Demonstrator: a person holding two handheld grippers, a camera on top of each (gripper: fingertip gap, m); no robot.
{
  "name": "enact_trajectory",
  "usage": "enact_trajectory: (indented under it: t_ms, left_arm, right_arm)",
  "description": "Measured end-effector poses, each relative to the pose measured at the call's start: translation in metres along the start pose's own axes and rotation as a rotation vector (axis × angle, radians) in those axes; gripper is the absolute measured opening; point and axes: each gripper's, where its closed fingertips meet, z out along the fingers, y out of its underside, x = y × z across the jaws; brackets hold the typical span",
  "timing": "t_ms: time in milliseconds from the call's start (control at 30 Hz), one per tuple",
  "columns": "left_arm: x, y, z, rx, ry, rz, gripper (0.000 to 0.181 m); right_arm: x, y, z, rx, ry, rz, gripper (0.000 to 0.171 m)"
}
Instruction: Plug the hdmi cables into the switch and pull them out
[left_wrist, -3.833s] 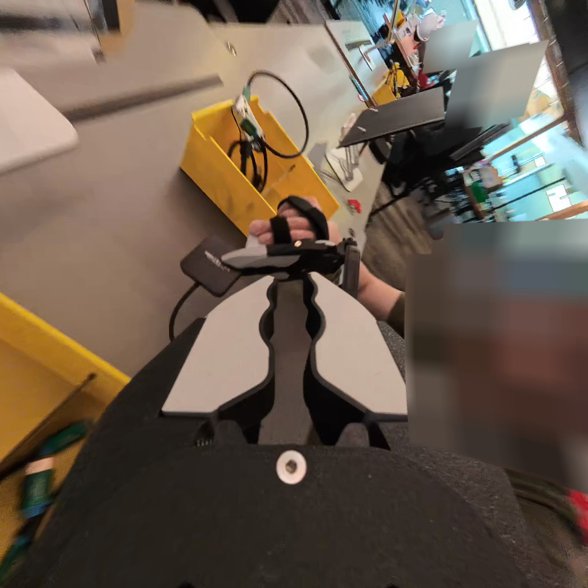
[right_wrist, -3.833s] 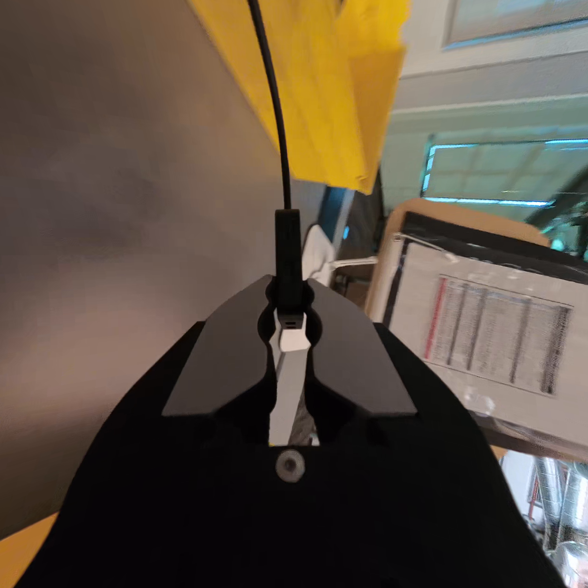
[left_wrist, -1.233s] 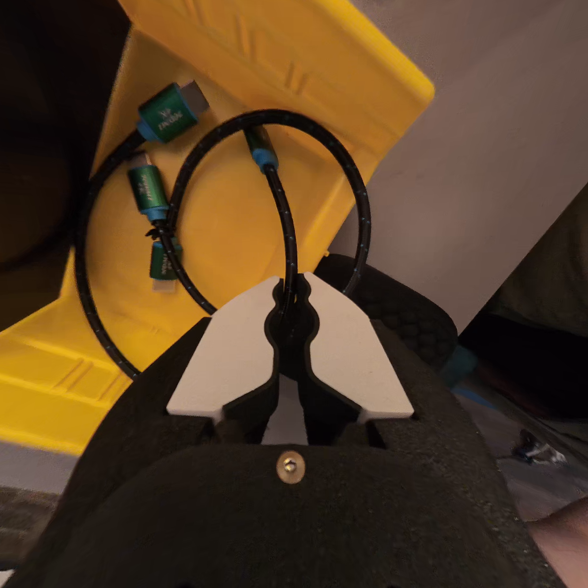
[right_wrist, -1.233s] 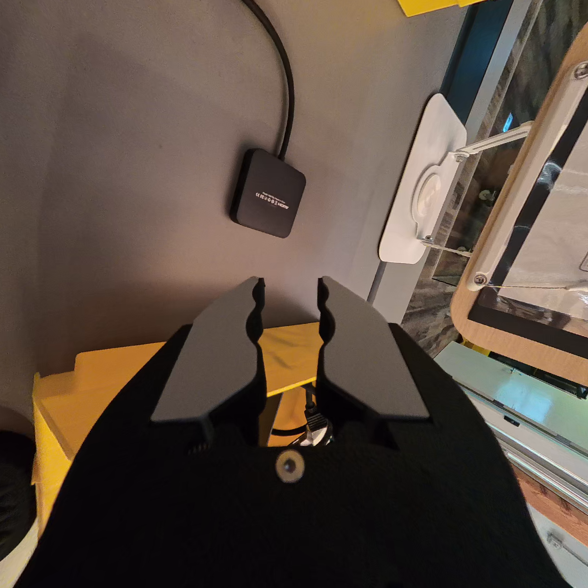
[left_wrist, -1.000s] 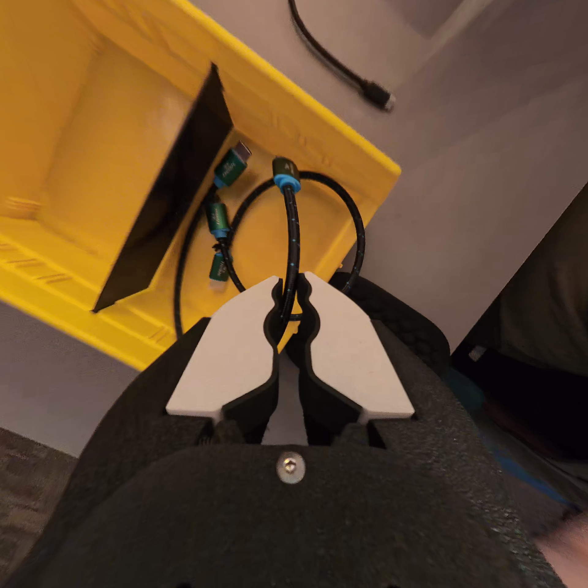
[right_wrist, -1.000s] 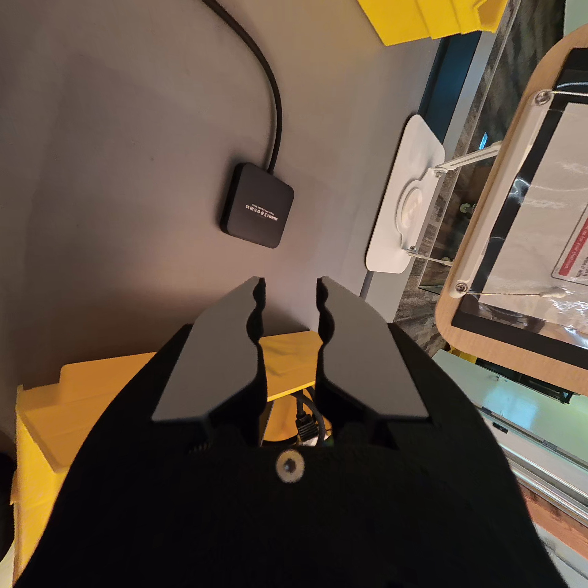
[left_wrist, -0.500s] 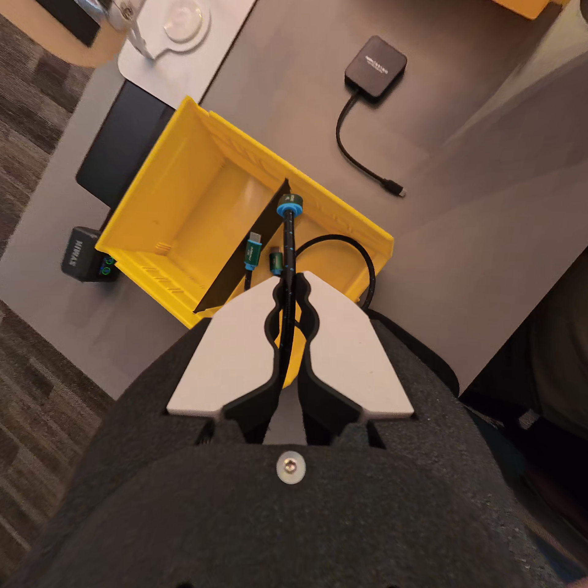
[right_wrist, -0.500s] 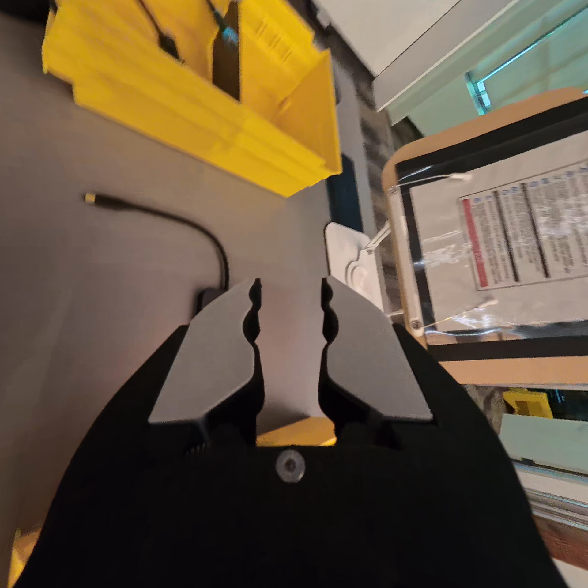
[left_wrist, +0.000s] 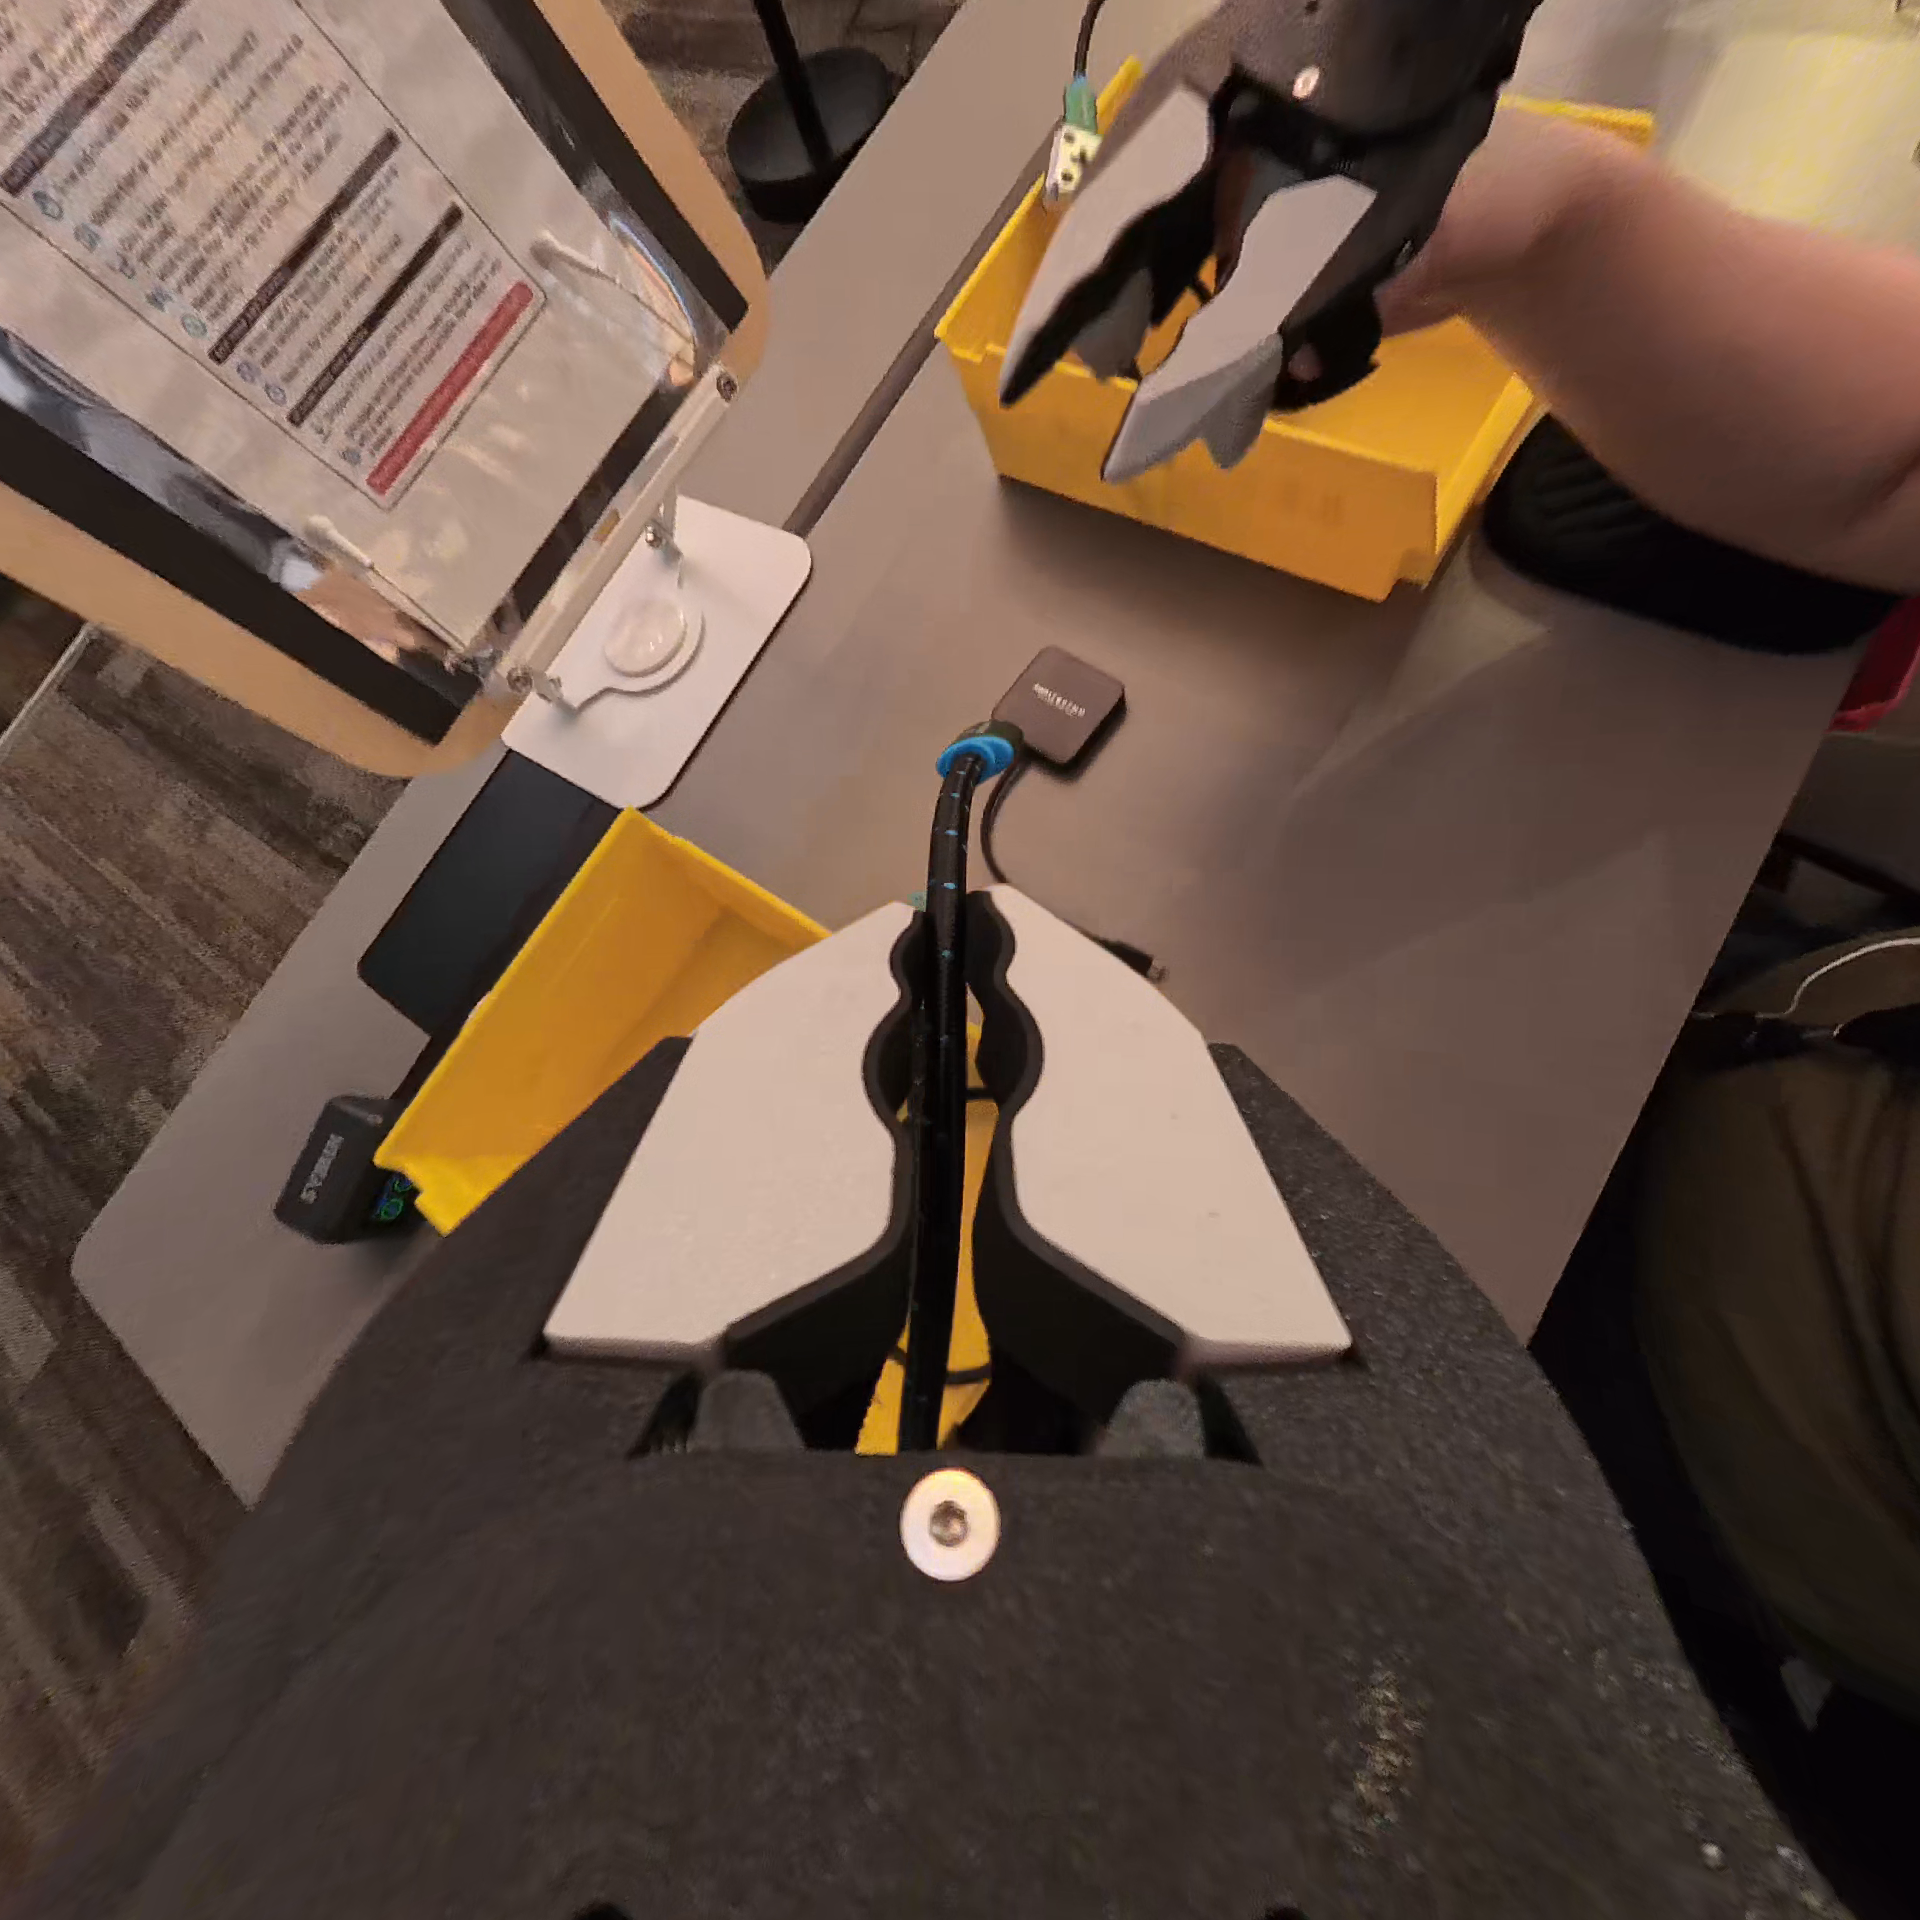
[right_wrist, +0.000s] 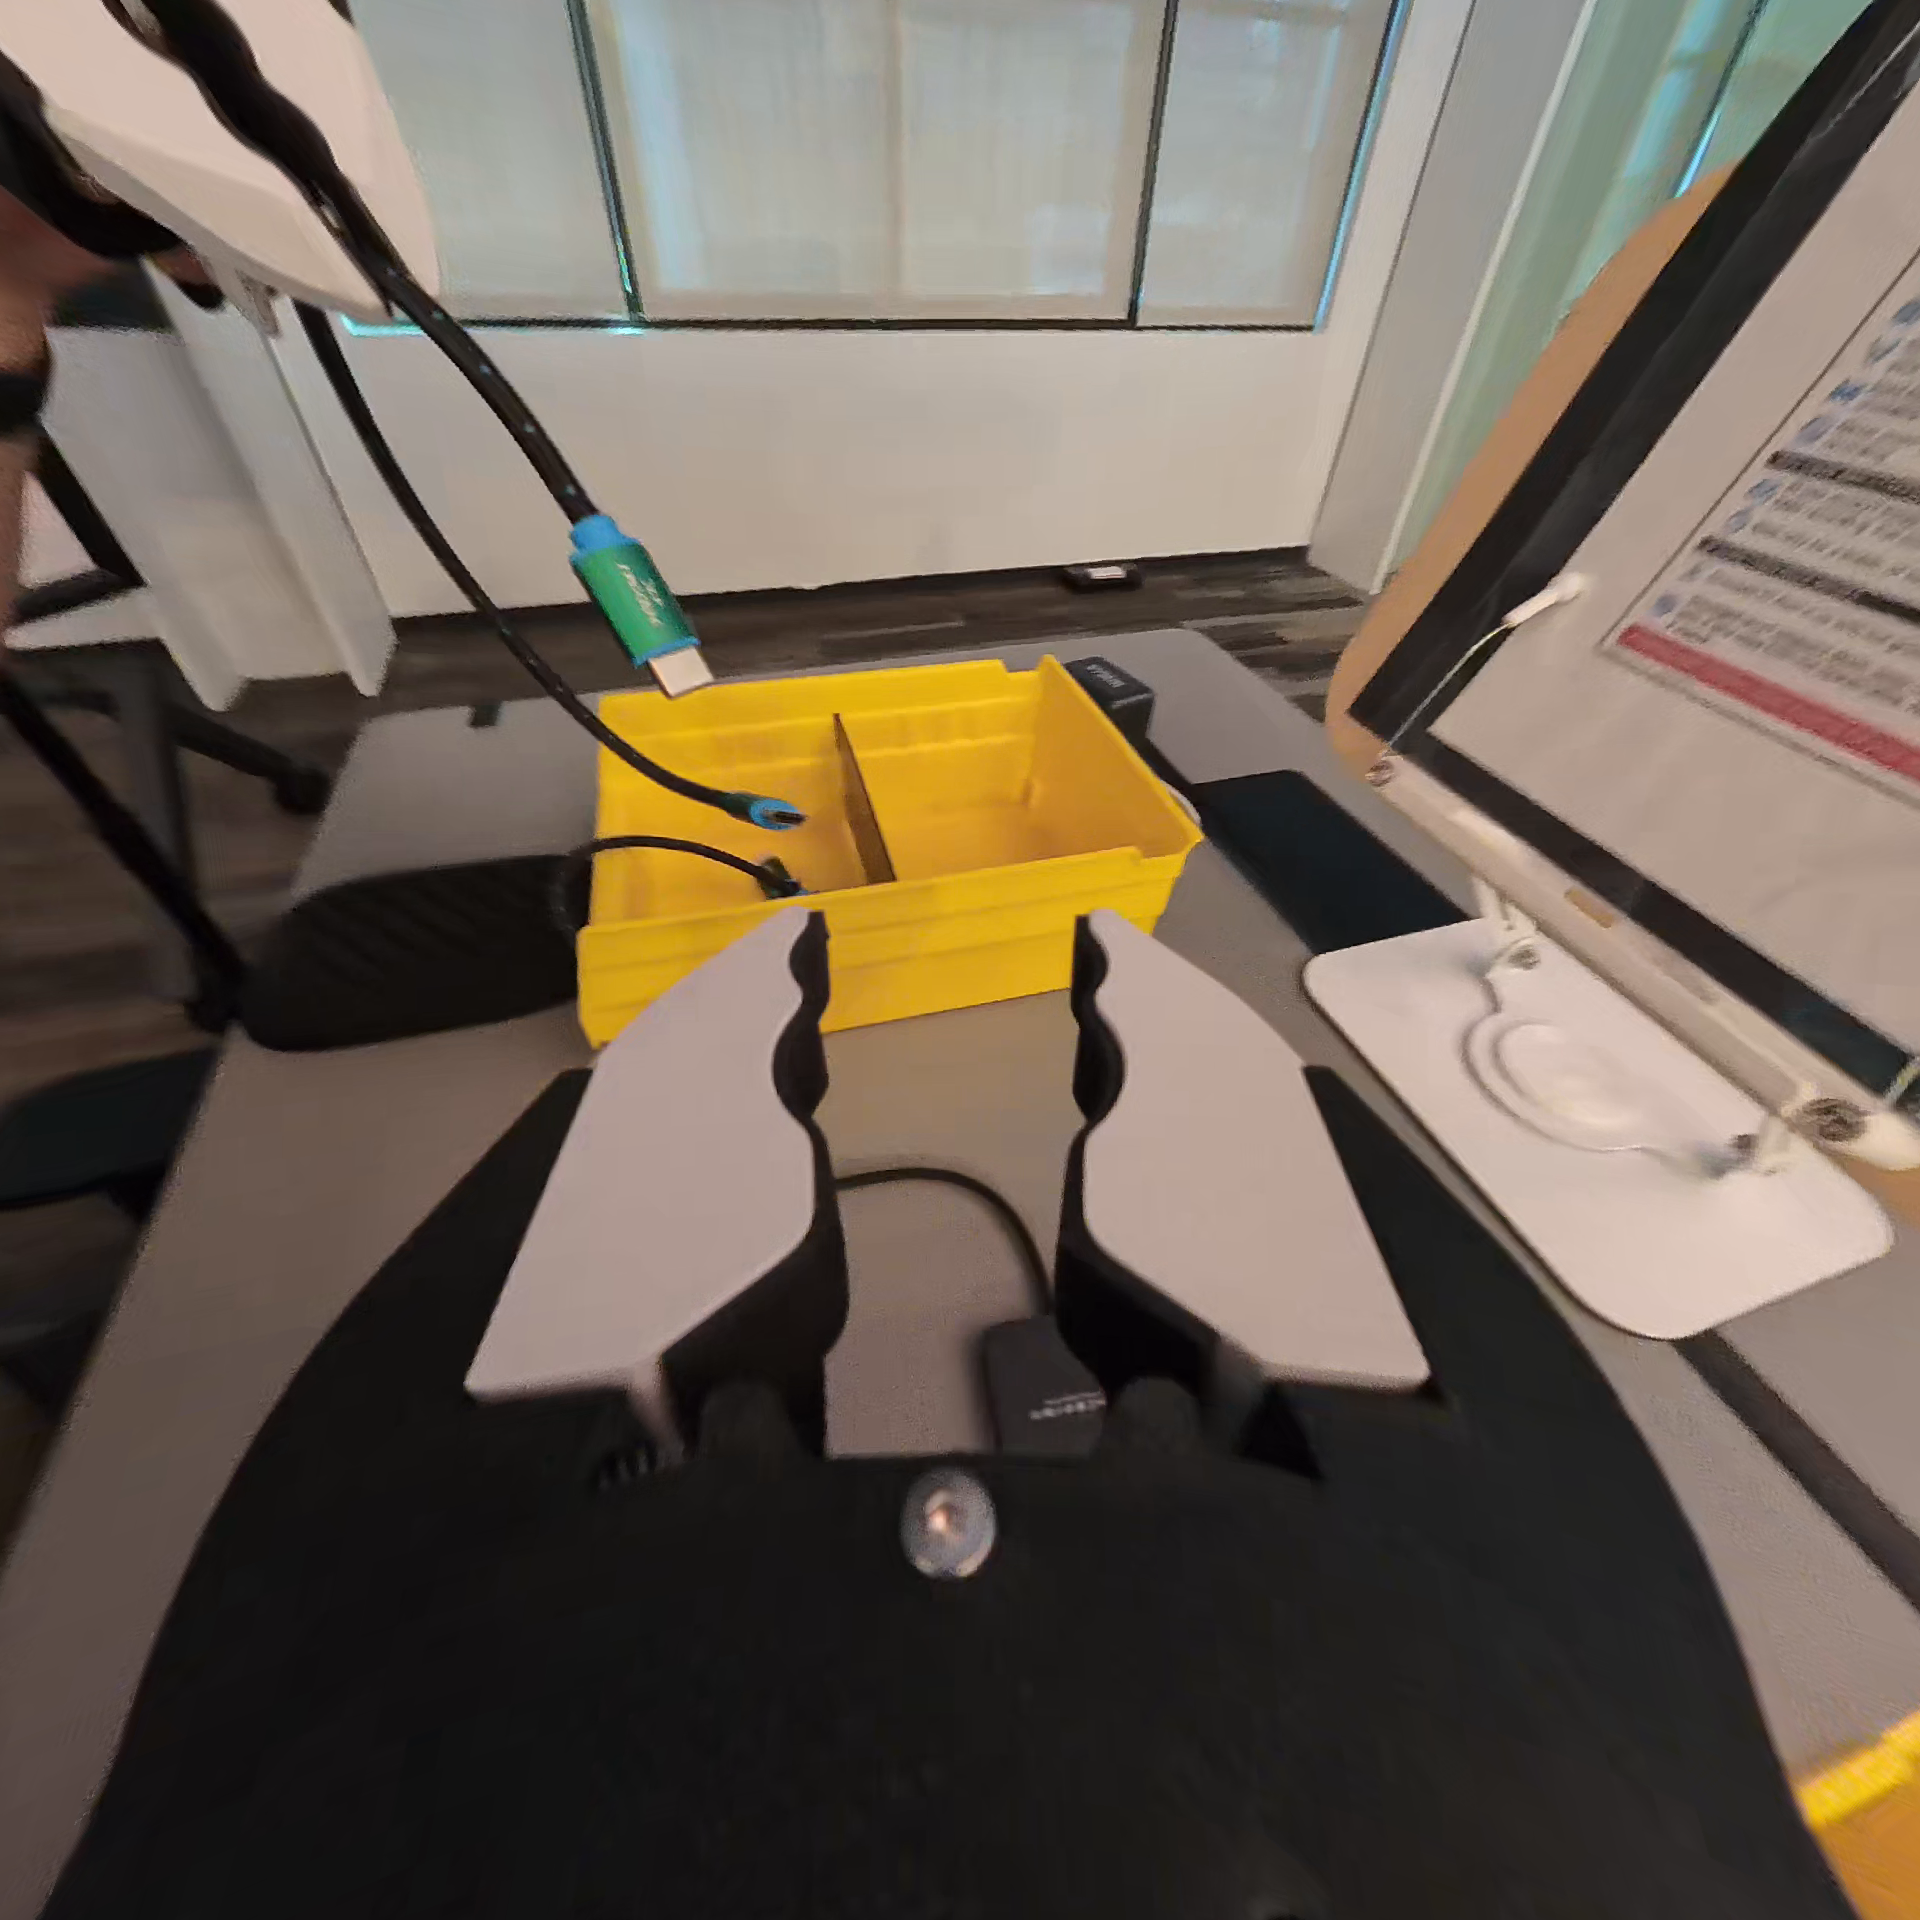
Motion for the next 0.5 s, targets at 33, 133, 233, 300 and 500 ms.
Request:
enact_trajectory:
  t_ms: [33,133,233,300,500]
  left_arm:
    - [0.001,-0.006,0.003,0.010,0.003,0.004,0.006]
    - [0.003,-0.022,0.014,0.035,0.010,0.010,0.007]
    - [0.005,-0.034,0.026,0.059,0.027,-0.004,0.007]
    - [0.006,-0.042,0.036,0.070,0.040,-0.017,0.007]
    - [0.007,-0.068,0.064,0.091,0.034,-0.036,0.007]
  right_arm:
    - [0.000,-0.001,-0.001,0.004,-0.006,0.019,0.045]
    - [0.008,-0.006,-0.009,0.013,0.043,-0.002,0.046]
    - [0.008,-0.015,-0.021,0.025,0.061,-0.036,0.046]
    - [0.009,-0.019,-0.029,0.024,0.065,-0.022,0.047]
    - [0.014,-0.025,-0.040,0.050,0.035,0.084,0.047]
